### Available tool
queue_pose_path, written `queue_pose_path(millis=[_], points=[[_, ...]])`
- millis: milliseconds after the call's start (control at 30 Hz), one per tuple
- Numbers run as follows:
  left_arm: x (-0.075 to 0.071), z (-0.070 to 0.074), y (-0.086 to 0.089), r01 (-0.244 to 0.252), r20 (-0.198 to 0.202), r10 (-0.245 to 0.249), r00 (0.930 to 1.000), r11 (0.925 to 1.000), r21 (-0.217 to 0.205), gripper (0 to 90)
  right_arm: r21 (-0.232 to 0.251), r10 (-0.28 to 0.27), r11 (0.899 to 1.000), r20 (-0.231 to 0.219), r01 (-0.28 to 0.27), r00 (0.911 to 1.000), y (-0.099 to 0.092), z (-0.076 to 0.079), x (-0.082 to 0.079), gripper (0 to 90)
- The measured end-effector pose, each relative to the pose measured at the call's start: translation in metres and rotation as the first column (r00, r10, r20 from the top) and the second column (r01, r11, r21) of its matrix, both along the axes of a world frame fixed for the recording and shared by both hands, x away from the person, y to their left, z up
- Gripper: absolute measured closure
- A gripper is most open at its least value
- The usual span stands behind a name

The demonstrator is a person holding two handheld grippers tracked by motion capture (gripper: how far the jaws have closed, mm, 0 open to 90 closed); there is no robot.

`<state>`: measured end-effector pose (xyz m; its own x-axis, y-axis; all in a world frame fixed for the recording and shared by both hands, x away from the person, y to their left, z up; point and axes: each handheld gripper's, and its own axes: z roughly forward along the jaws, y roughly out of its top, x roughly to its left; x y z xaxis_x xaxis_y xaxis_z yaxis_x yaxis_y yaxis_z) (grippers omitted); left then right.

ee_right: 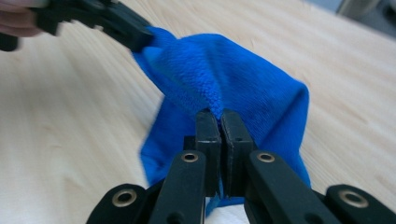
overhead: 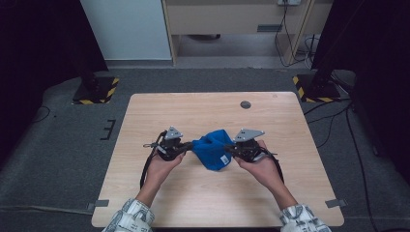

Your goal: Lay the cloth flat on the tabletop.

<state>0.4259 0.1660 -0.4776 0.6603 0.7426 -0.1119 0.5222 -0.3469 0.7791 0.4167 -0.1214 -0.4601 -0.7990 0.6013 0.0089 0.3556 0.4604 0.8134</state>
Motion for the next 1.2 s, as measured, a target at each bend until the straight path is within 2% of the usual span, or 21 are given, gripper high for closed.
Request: queue_pose_path(millis=[33, 167, 200, 300, 400, 500, 533, 600, 800, 867, 900, 933, 967, 1000, 1067, 1100, 1133, 1167, 1200], points=[[0.000, 0.000, 0.000, 0.000, 0.000, 0.000, 1.0000, 1.0000, 0.000, 86.2, 0.000, 0.000, 1.000, 0.000, 0.000, 1.0000, 0.000, 0.000, 0.000, 87.6], [0.005, -0.011, 0.003, -0.014, -0.039, 0.014, 0.9991, 0.9999, -0.001, 86.4, -0.027, -0.027, 0.999, -0.050, 0.025, 0.9984, 0.004, -0.017, 0.020, 87.7], [0.007, -0.015, 0.004, -0.016, -0.044, 0.017, 0.9989, 0.9998, 0.010, 86.4, -0.035, -0.038, 0.999, -0.071, 0.035, 0.9968, 0.007, -0.025, 0.027, 87.8], [0.007, -0.018, 0.004, -0.020, -0.044, 0.021, 0.9988, 0.9996, 0.018, 86.2, -0.036, -0.053, 0.998, -0.088, 0.050, 0.9947, 0.010, -0.031, 0.032, 87.7], [0.006, -0.021, 0.008, -0.026, -0.021, 0.026, 0.9994, 0.9996, 0.008, 79.0, -0.007, -0.057, 0.998, -0.108, 0.056, 0.9926, 0.011, -0.036, 0.036, 87.7], [0.002, -0.017, 0.014, -0.032, 0.017, 0.033, 0.9993, 0.9991, -0.029, 74.0, 0.014, -0.055, 0.998, -0.110, 0.057, 0.9924, 0.010, -0.034, 0.035, 87.6], [-0.001, -0.012, 0.018, -0.040, 0.048, 0.043, 0.9979, 0.9976, -0.056, 68.4, 0.028, -0.055, 0.998, -0.113, 0.058, 0.9921, 0.009, -0.031, 0.034, 87.6], [-0.005, -0.008, 0.021, -0.042, 0.076, 0.048, 0.9959, 0.9961, -0.077, 61.2, 0.045, -0.056, 0.997, -0.119, 0.062, 0.9913, 0.008, -0.028, 0.033, 87.6], [-0.011, -0.001, 0.025, -0.023, 0.118, 0.037, 0.9923, 0.9930, -0.116, 52.8, 0.057, -0.064, 0.996, -0.140, 0.073, 0.9880, 0.008, -0.024, 0.035, 87.5], [-0.015, -0.001, 0.022, -0.007, 0.132, 0.024, 0.9909, 0.9925, -0.122, 45.9, 0.054, -0.061, 0.996, -0.143, 0.069, 0.9879, 0.010, -0.022, 0.037, 87.5], [-0.015, -0.001, 0.022, -0.007, 0.132, 0.024, 0.9909, 0.9925, -0.122, 43.4, 0.057, -0.059, 0.996, -0.143, 0.068, 0.9879, 0.011, -0.020, 0.038, 87.5], [-0.017, -0.001, 0.018, 0.007, 0.153, 0.008, 0.9882, 0.9953, -0.097, 41.3, 0.058, -0.060, 0.996, -0.142, 0.069, 0.9880, 0.013, -0.019, 0.038, 87.5], [-0.017, -0.001, 0.018, 0.007, 0.153, 0.008, 0.9882, 0.9953, -0.097, 38.9, 0.061, -0.061, 0.996, -0.147, 0.071, 0.9872, 0.014, -0.017, 0.039, 87.5], [-0.019, -0.003, 0.015, 0.024, 0.171, -0.011, 0.9852, 0.9967, -0.077, 36.5, 0.065, -0.059, 0.995, -0.148, 0.069, 0.9873, 0.015, -0.016, 0.039, 87.5], [-0.019, -0.004, 0.015, 0.039, 0.176, -0.026, 0.9841, 0.9969, -0.069, 35.0, 0.064, -0.061, 0.995, -0.148, 0.071, 0.9871, 0.016, -0.015, 0.040, 87.4], [-0.019, -0.007, 0.014, 0.054, 0.177, -0.043, 0.9832, 0.9970, -0.055, 34.2, 0.065, -0.062, 0.995, -0.149, 0.073, 0.9868, 0.017, -0.015, 0.041, 87.5], [-0.018, -0.012, 0.013, 0.064, 0.176, -0.060, 0.9826, 0.9977, -0.021, 32.1, 0.068, -0.069, 0.994, -0.161, 0.080, 0.9845, 0.018, -0.013, 0.043, 87.5], [-0.018, -0.012, 0.013, 0.064, 0.176, -0.060, 0.9826, 0.9977, -0.021, 30.9, 0.068, -0.069, 0.994, -0.161, 0.080, 0.9845, 0.018, -0.013, 0.043, 87.5], [-0.016, -0.016, 0.012, 0.066, 0.173, -0.064, 0.9829, 0.9978, -0.004, 29.1, 0.075, -0.074, 0.993, -0.169, 0.087, 0.9829, 0.019, -0.012, 0.045, 87.4]])
